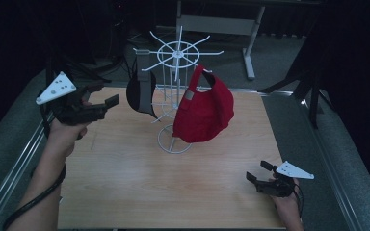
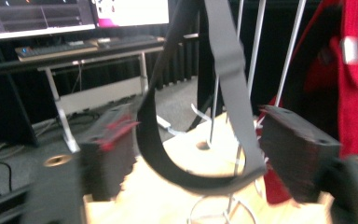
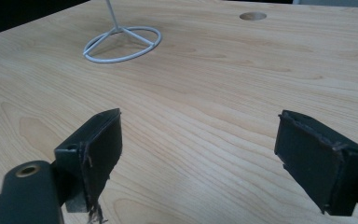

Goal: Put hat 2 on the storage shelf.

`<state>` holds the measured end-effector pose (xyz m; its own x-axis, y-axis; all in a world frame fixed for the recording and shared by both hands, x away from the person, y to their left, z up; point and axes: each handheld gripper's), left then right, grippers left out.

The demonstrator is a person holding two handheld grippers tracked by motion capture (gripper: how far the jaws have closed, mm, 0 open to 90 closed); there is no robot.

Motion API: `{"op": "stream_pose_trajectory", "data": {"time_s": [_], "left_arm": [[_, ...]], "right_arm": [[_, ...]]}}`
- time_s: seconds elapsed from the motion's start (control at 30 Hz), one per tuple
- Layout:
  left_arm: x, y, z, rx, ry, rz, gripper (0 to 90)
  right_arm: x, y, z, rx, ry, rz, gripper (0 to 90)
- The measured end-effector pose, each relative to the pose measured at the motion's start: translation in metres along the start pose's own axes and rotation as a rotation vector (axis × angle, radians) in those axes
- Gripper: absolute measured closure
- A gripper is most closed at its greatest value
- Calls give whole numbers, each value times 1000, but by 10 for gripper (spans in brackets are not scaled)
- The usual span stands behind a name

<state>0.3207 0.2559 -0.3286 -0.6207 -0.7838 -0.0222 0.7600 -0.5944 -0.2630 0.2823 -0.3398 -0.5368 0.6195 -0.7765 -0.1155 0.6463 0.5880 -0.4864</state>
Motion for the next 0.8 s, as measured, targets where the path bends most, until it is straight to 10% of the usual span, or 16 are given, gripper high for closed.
{"op": "stream_pose_trajectory", "data": {"time_s": [0.4,0.8], "left_arm": [[-1,8,-70,-2,-65,79,140],[6,15,-136,-112,-91,112,124]], "right_arm": [[1,-1,-1,-5,-4,-25,143],[2,0,-2,-14,-7,-59,142]]}}
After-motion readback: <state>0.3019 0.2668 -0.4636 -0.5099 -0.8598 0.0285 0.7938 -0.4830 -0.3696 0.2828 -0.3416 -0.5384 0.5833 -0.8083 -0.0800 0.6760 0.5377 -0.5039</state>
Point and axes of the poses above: each handheld gripper's, and its own axes: y roughly forward along the jaws, z roughly out of its top, x roughly to its right, and after that the axes turned 5 degrees about -x, right-handed
